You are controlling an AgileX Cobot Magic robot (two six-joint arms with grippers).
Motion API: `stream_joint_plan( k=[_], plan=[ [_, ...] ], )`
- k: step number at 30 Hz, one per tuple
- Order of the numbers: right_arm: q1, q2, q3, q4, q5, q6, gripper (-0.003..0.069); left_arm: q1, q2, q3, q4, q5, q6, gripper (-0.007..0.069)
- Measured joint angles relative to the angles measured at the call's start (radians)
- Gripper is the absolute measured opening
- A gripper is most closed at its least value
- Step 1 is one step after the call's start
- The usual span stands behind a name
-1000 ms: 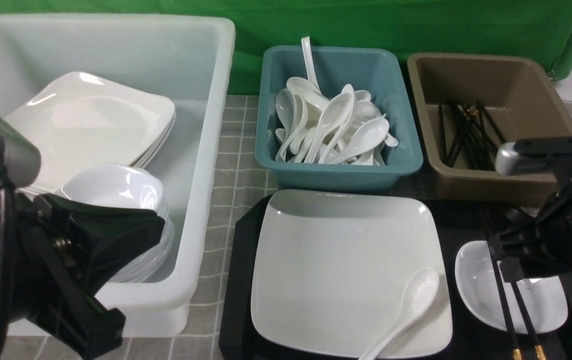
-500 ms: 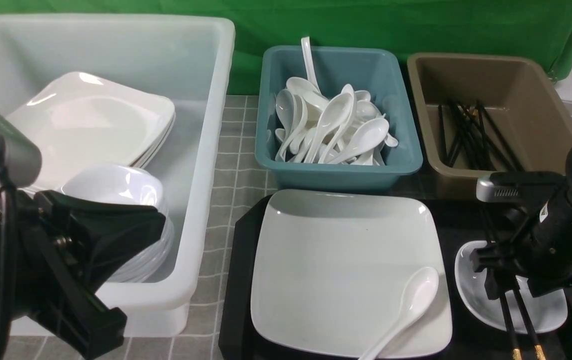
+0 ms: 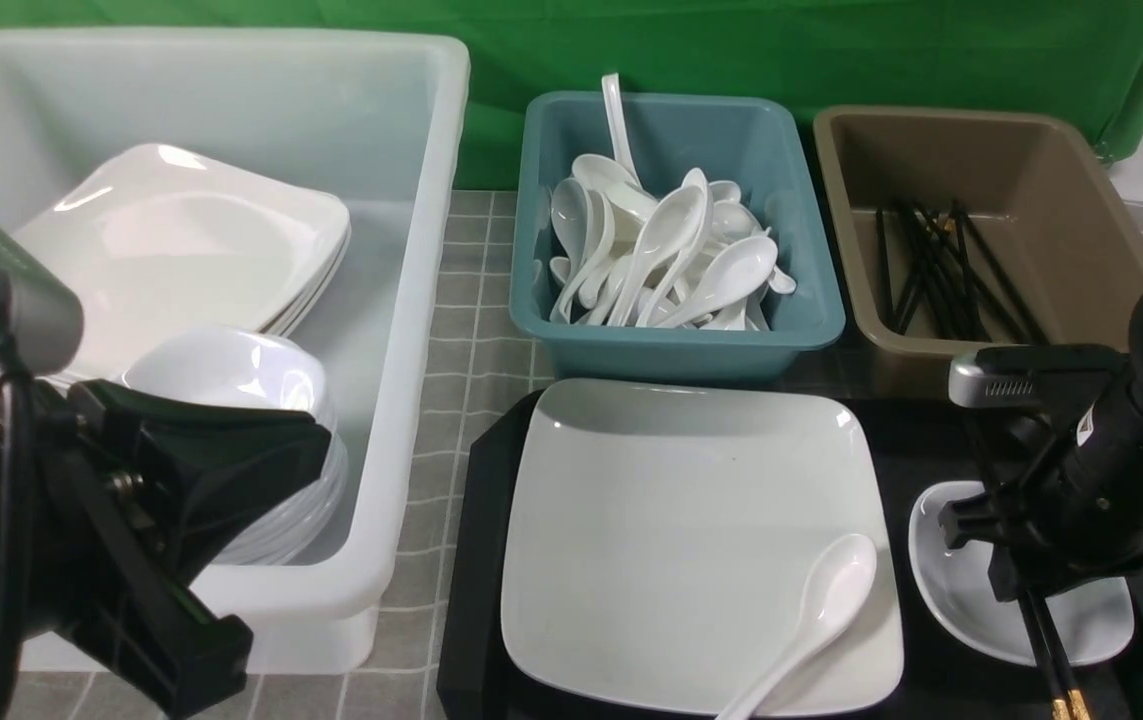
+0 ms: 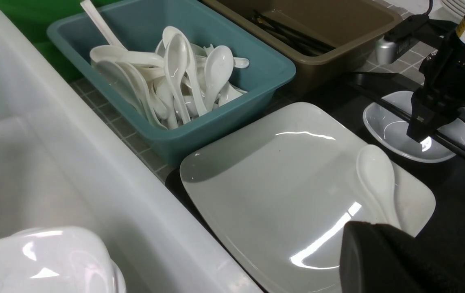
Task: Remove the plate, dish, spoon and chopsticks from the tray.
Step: Use the right arm to grab a pair of chopsticks from the plate, then use the right arm to put the chopsticks into the small storage box on the right
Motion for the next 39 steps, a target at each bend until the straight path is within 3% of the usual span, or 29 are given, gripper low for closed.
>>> stream_joint_plan(
  k=[4, 9, 18, 20, 24, 28, 31, 35, 39],
  plan=[
    [0.000, 0.015, 0.000, 0.000, 0.006, -0.026, 0.0258, 0.000, 0.000, 0.000, 0.000, 0.000, 0.000, 0.0006],
    [0.000, 0.017, 0.000, 0.000, 0.015, -0.086, 0.0132, 0.000, 0.000, 0.000, -0.004, 0.000, 0.000, 0.0006],
    [0.007, -0.081, 0.000, 0.003, 0.138, -0.256, 0.0133, 0.000, 0.000, 0.000, -0.006, -0.006, 0.004, 0.0006],
    [0.039, -0.157, 0.000, 0.013, 0.209, -0.348, 0.0133, 0.000, 0.000, 0.000, -0.013, -0.029, 0.004, 0.0006],
    [0.091, -0.271, -0.003, 0.094, 0.227, -0.399, 0.0133, 0.000, 0.000, 0.000, -0.036, -0.086, 0.015, 0.0006],
    [0.074, -0.327, -0.053, 0.215, 0.125, -0.389, 0.0133, 0.000, 0.000, 0.000, -0.056, -0.168, 0.035, 0.0006],
    [-0.012, -0.289, -0.160, 0.322, -0.086, -0.385, 0.0133, 0.000, -0.008, 0.000, -0.085, -0.225, 0.052, 0.0006],
    [-0.125, -0.116, -0.322, 0.401, -0.304, -0.387, 0.0133, 0.000, -0.049, 0.000, -0.092, -0.258, 0.055, 0.0006],
    [-0.172, 0.089, -0.480, 0.409, -0.423, -0.387, 0.0133, 0.000, -0.081, -0.002, -0.083, -0.264, 0.056, 0.0006]
  ],
)
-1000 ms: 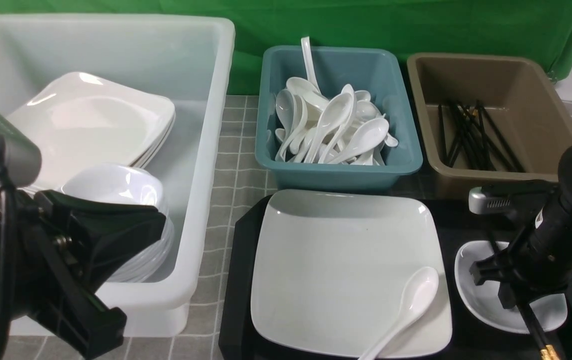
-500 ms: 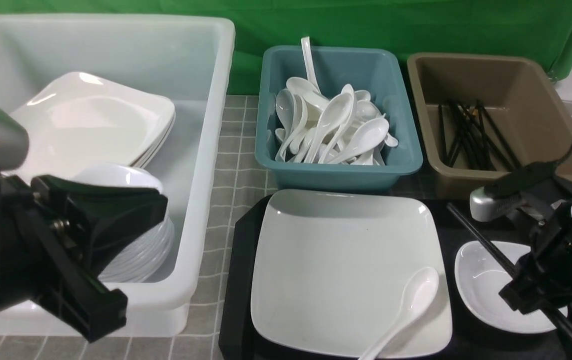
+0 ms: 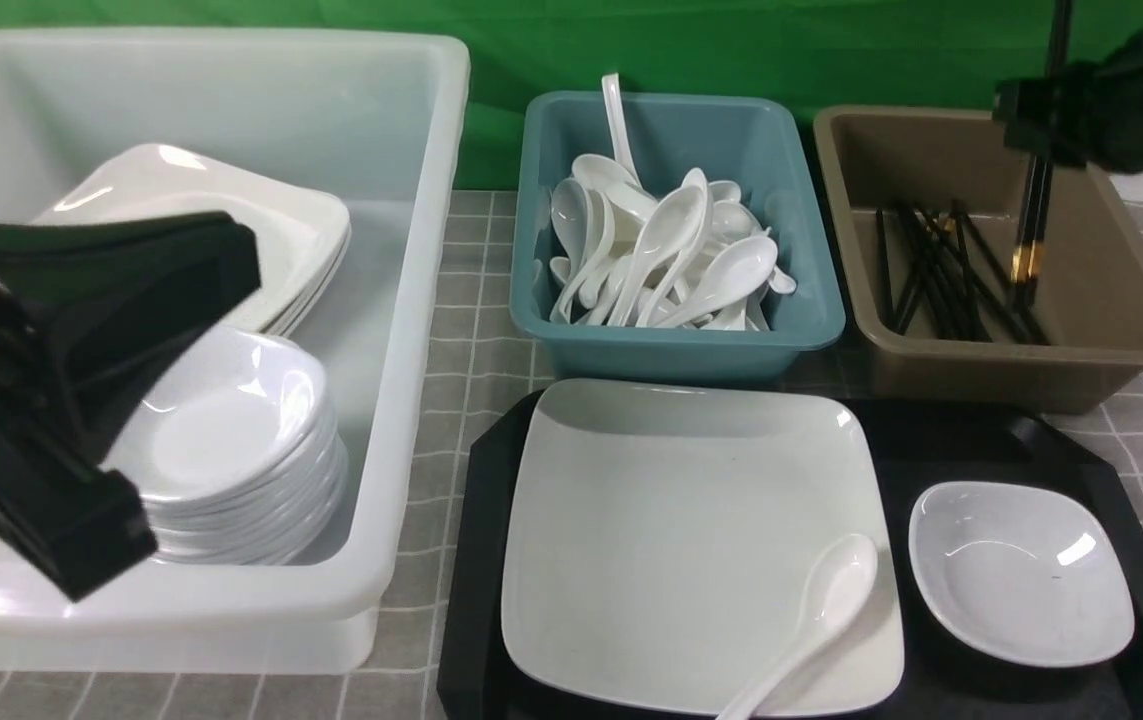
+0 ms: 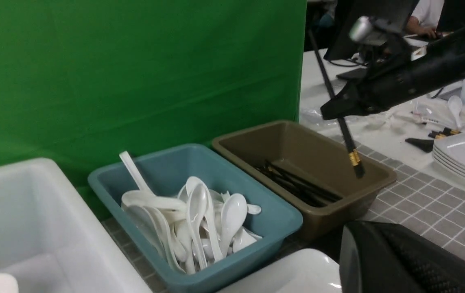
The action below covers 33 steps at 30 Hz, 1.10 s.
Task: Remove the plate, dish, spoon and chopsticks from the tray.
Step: Use the right arm to put the chopsticks into the small storage box on the right, then use the right arm to grab a small plate from the dinner plate
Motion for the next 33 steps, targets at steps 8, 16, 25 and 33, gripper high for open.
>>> stream_joint_plan(
  k=[8, 16, 25, 33],
  plan=[
    [-0.021, 0.248, -0.172, -0.020, 0.093, 0.002, 0.0347, 0.000, -0.003, 0.000, 0.045, 0.032, 0.000, 0.0006],
    [-0.021, 0.120, -0.183, -0.126, 0.310, 0.006, 0.0419, 0.000, -0.003, 0.000, 0.090, 0.047, 0.015, 0.0006],
    [0.129, -0.194, 0.105, -0.326, 0.611, 0.090, 0.0342, 0.000, -0.003, 0.000, 0.188, 0.107, 0.021, 0.0006],
    [0.393, -0.323, 0.529, -0.543, 0.571, 0.118, 0.0503, 0.000, -0.003, 0.000, 0.196, 0.116, 0.021, 0.0006]
  ],
)
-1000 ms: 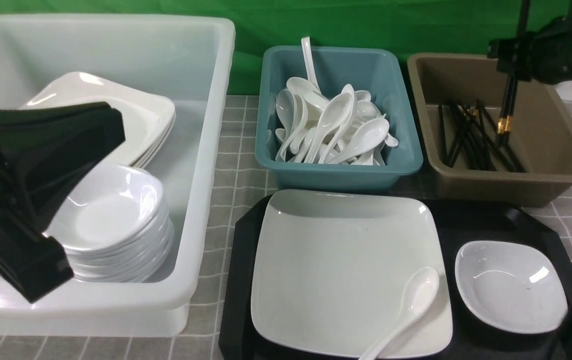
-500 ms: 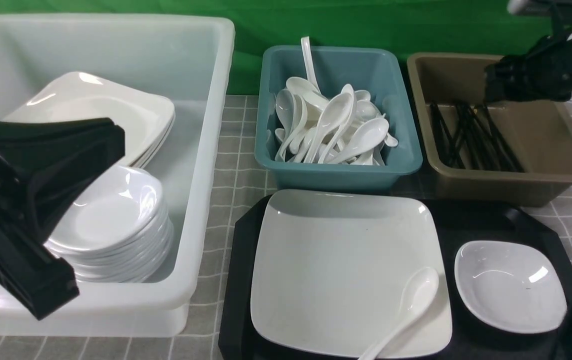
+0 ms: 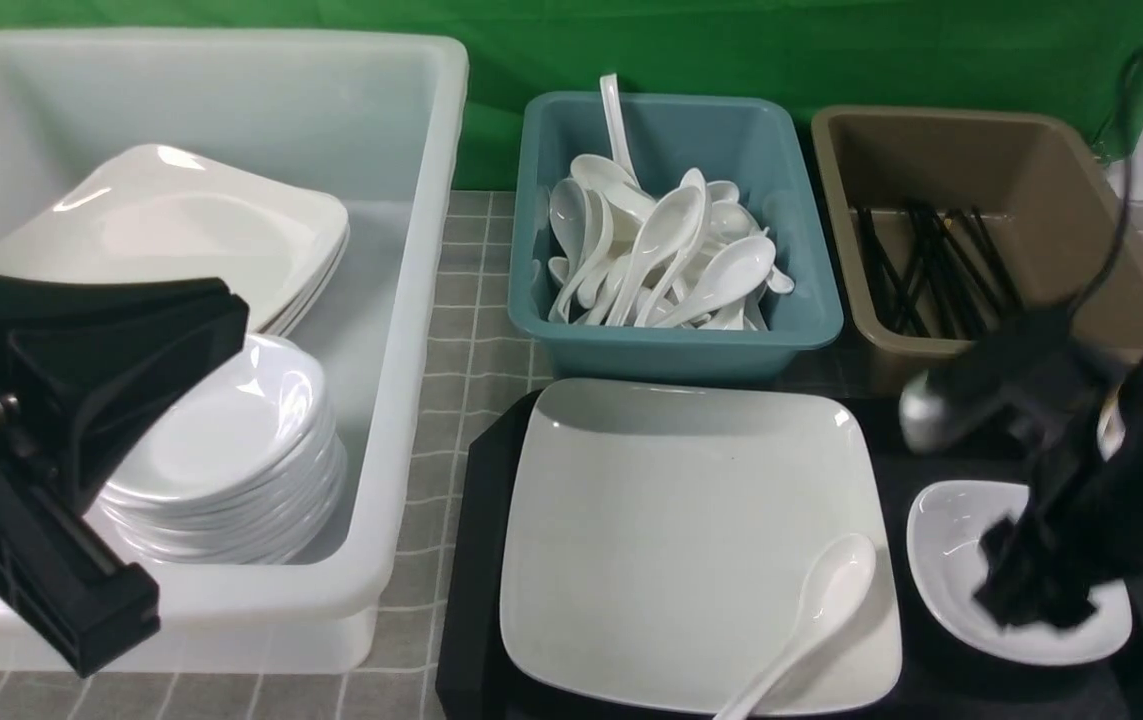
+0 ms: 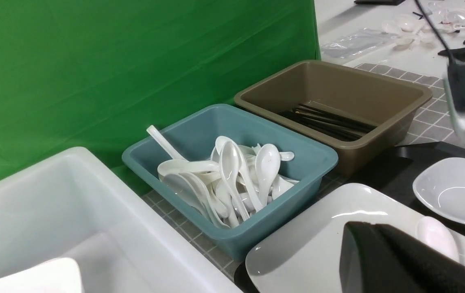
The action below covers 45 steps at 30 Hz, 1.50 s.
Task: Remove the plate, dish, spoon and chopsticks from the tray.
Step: Use the right arm to grab a small plate from the dinner plate, then use the right arm to put the small plate into the large storage box on the left
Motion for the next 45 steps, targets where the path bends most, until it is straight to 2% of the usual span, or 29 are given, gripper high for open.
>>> stream_joint_plan(
  k=[4, 9, 18, 21, 23, 24, 26, 28, 30, 31, 34, 37, 41, 43, 45],
  plan=[
    [0.027, 0.030, 0.082, -0.013, -0.112, -0.012, 0.0549, 0.000, 0.000, 0.000, -0.001, 0.003, 0.000, 0.0006],
    [0.006, 0.111, 0.093, -0.039, -0.185, -0.014, 0.0550, 0.000, 0.000, 0.000, -0.001, 0.015, 0.000, 0.0006],
    [-0.006, 0.209, 0.088, -0.070, -0.254, -0.018, 0.0415, 0.000, 0.000, 0.000, -0.001, 0.029, 0.000, 0.0006],
    [-0.002, 0.209, 0.087, -0.072, -0.253, -0.020, 0.0327, 0.000, 0.000, 0.000, -0.001, 0.029, 0.000, 0.0006],
    [0.003, 0.207, 0.086, -0.077, -0.257, -0.024, 0.0300, 0.000, 0.000, 0.000, -0.001, 0.029, 0.000, 0.0006],
    [0.011, 0.195, 0.083, -0.087, -0.259, -0.028, 0.0258, 0.000, 0.000, 0.000, -0.001, 0.029, 0.000, 0.0006],
    [0.023, 0.163, 0.083, -0.091, -0.238, -0.028, 0.0222, 0.000, 0.000, 0.000, -0.001, 0.030, 0.000, 0.0006],
    [0.041, 0.111, 0.072, -0.091, -0.192, -0.020, 0.0150, 0.000, 0.000, 0.000, -0.001, 0.030, 0.000, 0.0006],
    [0.062, 0.047, 0.045, -0.088, -0.122, 0.013, 0.0076, 0.000, 0.000, 0.000, -0.001, 0.031, 0.000, 0.0006],
    [0.072, 0.020, 0.028, -0.080, -0.082, 0.043, 0.0067, 0.000, 0.000, 0.000, -0.001, 0.033, 0.000, 0.0006],
    [0.135, -0.076, -0.076, -0.074, 0.050, 0.120, 0.0062, 0.000, -0.013, -0.015, -0.001, 0.079, -0.013, 0.0006],
    [0.236, -0.127, -0.222, -0.074, 0.090, 0.150, 0.0062, 0.000, -0.048, -0.048, 0.018, 0.170, -0.066, 0.0006],
    [0.415, -0.090, -0.450, -0.074, 0.048, 0.120, 0.0061, 0.000, -0.145, -0.079, 0.132, 0.291, -0.244, 0.0006],
    [0.508, -0.014, -0.580, -0.074, 0.008, 0.068, 0.0061, 0.000, -0.219, -0.080, 0.216, 0.358, -0.341, 0.0006],
    [0.562, 0.060, -0.684, -0.073, -0.016, 0.014, 0.0061, 0.000, -0.282, -0.080, 0.301, 0.441, -0.428, 0.0006]
  ],
)
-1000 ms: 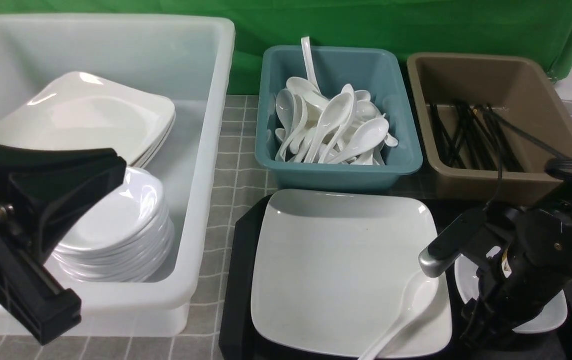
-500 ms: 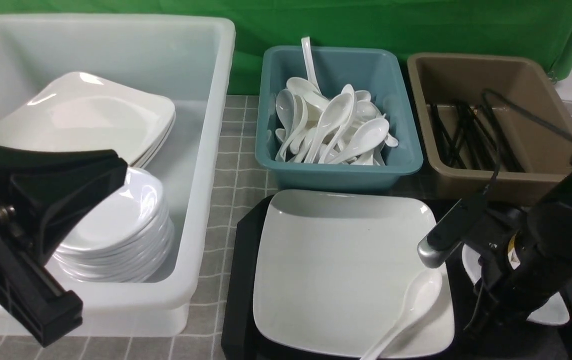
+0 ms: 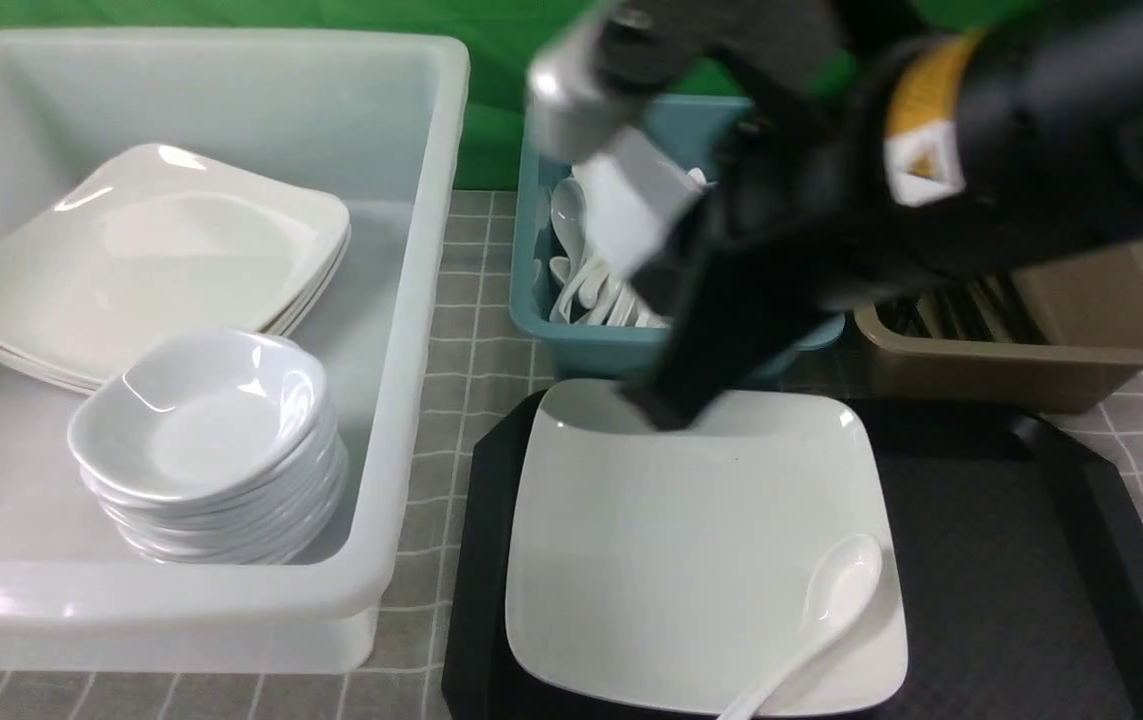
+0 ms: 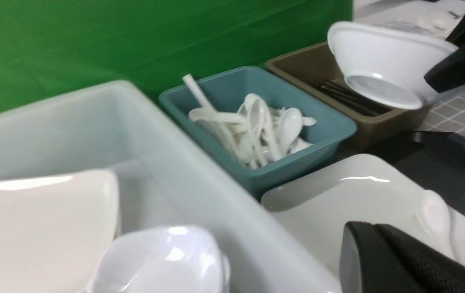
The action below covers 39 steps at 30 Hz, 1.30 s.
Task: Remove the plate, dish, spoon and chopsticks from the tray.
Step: Use the right arm to put the small plate into the large storage box on the left
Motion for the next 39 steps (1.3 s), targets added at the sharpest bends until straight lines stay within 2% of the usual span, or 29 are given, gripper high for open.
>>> stream_joint_plan(
  k=[3, 7, 13, 22, 24, 26, 29, 30, 33, 36, 39],
  plan=[
    [0.061, 0.149, -0.152, 0.002, -0.031, -0.082, 0.0061, 0.000, -0.096, 0.000, 0.098, 0.136, -0.101, 0.0006],
    [0.092, 0.346, -0.322, 0.008, -0.041, -0.158, 0.0061, 0.000, -0.200, -0.001, 0.135, 0.223, -0.136, 0.0006],
    [0.096, 0.605, -0.551, 0.026, -0.041, -0.188, 0.0061, 0.000, -0.274, -0.001, 0.135, 0.239, -0.141, 0.0006],
    [0.096, 0.723, -0.610, 0.032, -0.050, -0.188, 0.0069, 0.000, -0.275, -0.001, 0.134, 0.233, -0.143, 0.0006],
    [0.096, 0.731, -0.610, 0.034, -0.059, -0.188, 0.0099, 0.000, -0.275, -0.001, 0.134, 0.229, -0.136, 0.0006],
    [0.096, 0.733, -0.610, 0.045, -0.060, -0.188, 0.0160, 0.000, -0.275, -0.001, 0.134, 0.228, -0.136, 0.0006],
    [0.096, 0.733, -0.611, 0.050, -0.060, -0.180, 0.0294, 0.000, -0.275, -0.001, 0.125, 0.223, -0.136, 0.0006],
    [0.097, 0.732, -0.611, 0.050, -0.045, -0.176, 0.0372, 0.000, -0.275, -0.001, 0.121, 0.223, -0.136, 0.0006],
    [0.102, 0.718, -0.611, 0.051, 0.013, -0.168, 0.0463, 0.000, -0.276, -0.001, 0.114, 0.223, -0.136, 0.0006],
    [0.113, 0.671, -0.611, 0.051, 0.112, -0.163, 0.0507, 0.000, -0.276, -0.001, 0.111, 0.219, -0.136, 0.0006],
    [0.117, 0.609, -0.611, 0.051, 0.247, -0.163, 0.0495, 0.000, -0.272, -0.001, 0.089, 0.197, -0.135, 0.0006]
  ],
)
